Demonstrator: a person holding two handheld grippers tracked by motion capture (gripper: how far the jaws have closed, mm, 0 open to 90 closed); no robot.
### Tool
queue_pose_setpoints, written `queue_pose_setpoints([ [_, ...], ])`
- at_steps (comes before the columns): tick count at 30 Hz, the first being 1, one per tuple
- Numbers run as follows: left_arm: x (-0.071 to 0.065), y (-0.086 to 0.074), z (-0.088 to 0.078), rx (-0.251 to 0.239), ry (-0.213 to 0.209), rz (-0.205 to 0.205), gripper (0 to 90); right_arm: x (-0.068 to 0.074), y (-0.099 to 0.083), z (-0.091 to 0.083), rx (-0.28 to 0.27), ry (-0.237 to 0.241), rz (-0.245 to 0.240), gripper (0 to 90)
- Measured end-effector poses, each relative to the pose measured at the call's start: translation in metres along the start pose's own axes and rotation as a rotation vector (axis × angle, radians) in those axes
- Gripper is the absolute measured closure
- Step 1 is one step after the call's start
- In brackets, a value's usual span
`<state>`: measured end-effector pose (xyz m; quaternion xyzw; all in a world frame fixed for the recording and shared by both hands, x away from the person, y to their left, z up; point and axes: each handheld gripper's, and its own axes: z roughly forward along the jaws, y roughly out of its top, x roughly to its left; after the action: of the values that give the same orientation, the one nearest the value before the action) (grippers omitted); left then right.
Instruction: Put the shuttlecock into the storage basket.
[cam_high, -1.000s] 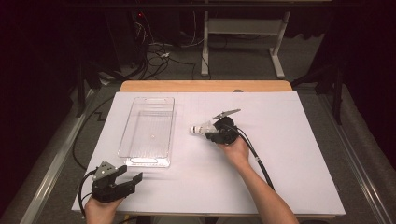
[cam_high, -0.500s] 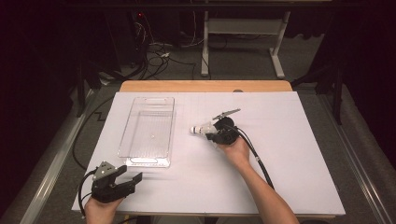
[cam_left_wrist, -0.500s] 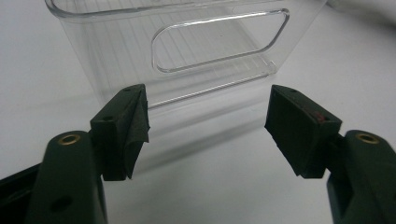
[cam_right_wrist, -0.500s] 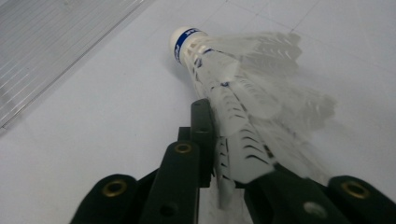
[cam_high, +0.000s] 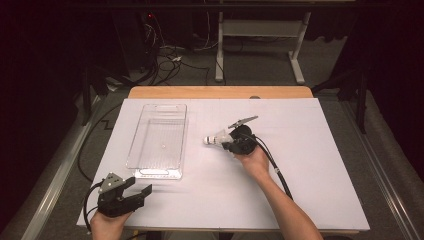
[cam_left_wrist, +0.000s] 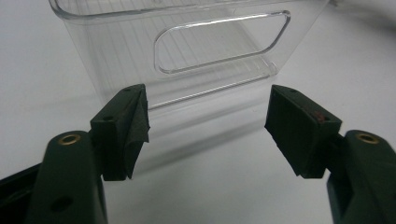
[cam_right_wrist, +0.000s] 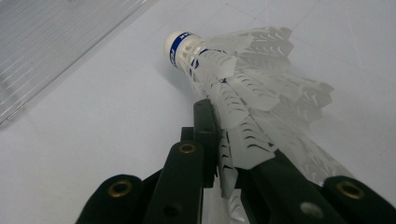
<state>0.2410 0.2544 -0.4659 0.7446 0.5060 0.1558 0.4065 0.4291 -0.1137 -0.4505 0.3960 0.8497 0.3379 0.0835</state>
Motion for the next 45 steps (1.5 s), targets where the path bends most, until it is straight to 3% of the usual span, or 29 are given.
queue_pose_setpoints([
  [17, 0.002, 0.0, -0.001, -0.002, -0.001, -0.009, 31.3, 0.007, 0.013, -0.015, -0.039, 0.028, -0.024, 88.4],
  [23, 0.002, 0.0, 0.0, 0.001, -0.001, -0.006, 31.2, 0.008, 0.02, -0.019, -0.07, 0.044, -0.009, 88.4],
  [45, 0.004, 0.002, 0.002, 0.005, 0.006, 0.002, 31.2, 0.022, 0.043, -0.027, -0.09, 0.068, -0.048, 88.5],
])
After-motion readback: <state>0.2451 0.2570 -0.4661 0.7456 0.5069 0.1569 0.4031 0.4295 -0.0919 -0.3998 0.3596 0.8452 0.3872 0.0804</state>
